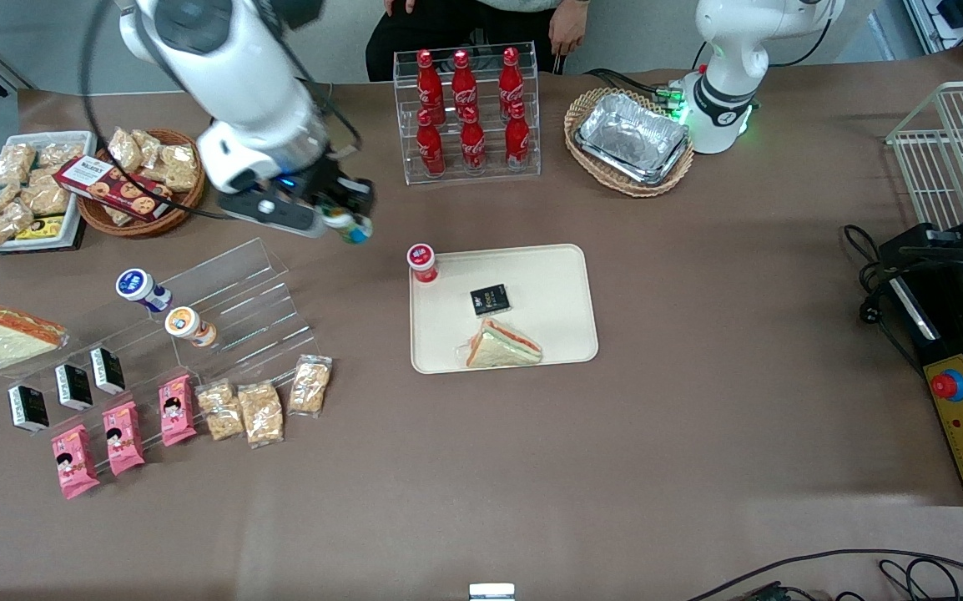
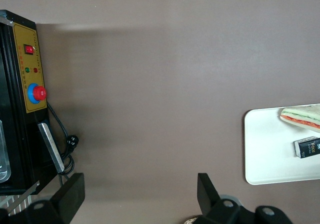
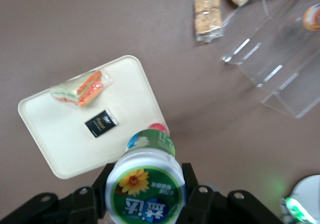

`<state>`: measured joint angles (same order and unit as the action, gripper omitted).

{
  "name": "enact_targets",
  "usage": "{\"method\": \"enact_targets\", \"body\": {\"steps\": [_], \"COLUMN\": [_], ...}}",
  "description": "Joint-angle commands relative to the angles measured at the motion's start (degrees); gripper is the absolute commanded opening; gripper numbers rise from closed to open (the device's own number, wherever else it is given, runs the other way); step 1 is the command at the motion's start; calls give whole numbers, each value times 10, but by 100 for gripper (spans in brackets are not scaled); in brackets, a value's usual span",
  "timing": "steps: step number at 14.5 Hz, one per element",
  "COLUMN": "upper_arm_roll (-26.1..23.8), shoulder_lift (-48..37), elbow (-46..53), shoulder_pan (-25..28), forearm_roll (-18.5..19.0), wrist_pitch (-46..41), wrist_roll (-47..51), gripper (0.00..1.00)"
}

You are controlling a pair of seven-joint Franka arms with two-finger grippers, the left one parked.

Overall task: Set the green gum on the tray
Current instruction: 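Lift the green bottle and carry it over the cream tray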

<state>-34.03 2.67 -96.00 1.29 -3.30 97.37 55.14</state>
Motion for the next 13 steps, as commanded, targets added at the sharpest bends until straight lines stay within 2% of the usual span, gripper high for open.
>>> {"method": "enact_targets", "body": {"steps": [1, 5, 8, 13], "upper_arm_roll": [-24, -24, -24, -21], "shoulder_lift": [93, 167, 204, 230], "elbow": [37, 3, -67, -159], "shoulder_pan": [46, 82, 83, 81], "forearm_roll": [65, 130, 184, 236], "wrist_pitch": [47, 143, 239, 355], "wrist_roll": [94, 143, 168, 191], "gripper": [17, 17, 17, 18]}}
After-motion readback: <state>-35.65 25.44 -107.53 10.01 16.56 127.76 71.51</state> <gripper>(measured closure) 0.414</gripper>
